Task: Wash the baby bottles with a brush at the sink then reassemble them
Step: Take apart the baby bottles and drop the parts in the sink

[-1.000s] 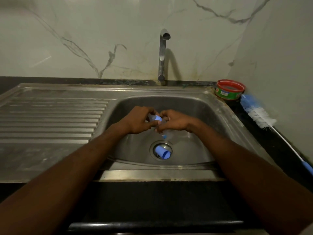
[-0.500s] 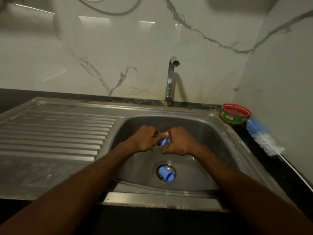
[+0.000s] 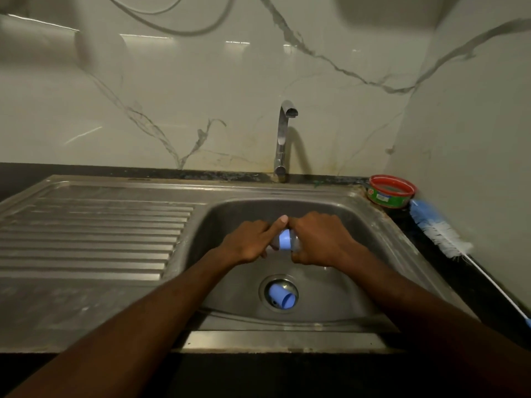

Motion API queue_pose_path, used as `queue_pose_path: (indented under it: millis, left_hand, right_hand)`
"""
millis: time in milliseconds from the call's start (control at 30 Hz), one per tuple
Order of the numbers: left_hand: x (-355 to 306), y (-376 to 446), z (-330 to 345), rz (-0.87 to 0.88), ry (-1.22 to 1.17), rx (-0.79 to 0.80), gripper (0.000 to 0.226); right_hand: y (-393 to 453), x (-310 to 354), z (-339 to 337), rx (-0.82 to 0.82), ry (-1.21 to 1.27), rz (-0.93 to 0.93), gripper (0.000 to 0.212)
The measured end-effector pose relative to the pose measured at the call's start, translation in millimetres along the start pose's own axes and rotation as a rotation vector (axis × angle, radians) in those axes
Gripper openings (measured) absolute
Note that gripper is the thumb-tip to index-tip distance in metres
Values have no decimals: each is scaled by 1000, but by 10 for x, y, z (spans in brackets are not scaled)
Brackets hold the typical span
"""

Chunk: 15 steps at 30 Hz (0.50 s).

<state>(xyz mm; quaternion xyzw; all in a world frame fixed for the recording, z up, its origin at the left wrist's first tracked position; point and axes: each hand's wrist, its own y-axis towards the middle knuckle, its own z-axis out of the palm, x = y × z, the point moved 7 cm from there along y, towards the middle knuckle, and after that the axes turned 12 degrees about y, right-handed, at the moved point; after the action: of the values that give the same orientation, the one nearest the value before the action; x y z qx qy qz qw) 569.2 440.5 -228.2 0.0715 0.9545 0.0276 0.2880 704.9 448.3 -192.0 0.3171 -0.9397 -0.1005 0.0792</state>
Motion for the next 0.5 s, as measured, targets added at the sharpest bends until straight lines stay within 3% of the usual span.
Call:
queue_pose_path:
  millis: [67,167,233,333,500]
  left_hand:
    - [-93,7,17,168,-108,10,45]
    - [-216,3,-26,477,-17,-83,55]
    - [-195,15,-63,523,28,-147,53]
    - [-168,17,-118,406,-21,-141,34]
    - [39,8,-14,-52,-128,30,77]
  right_hand:
    - [-61,-121,60,10,173,69,46]
    - [-68,-214,146,41,374,102,47]
    - [-37,-234,172,57,428,104,40]
    - [5,-219,181,69,481,77,30]
    - [51,-152,180,29,430,19,36]
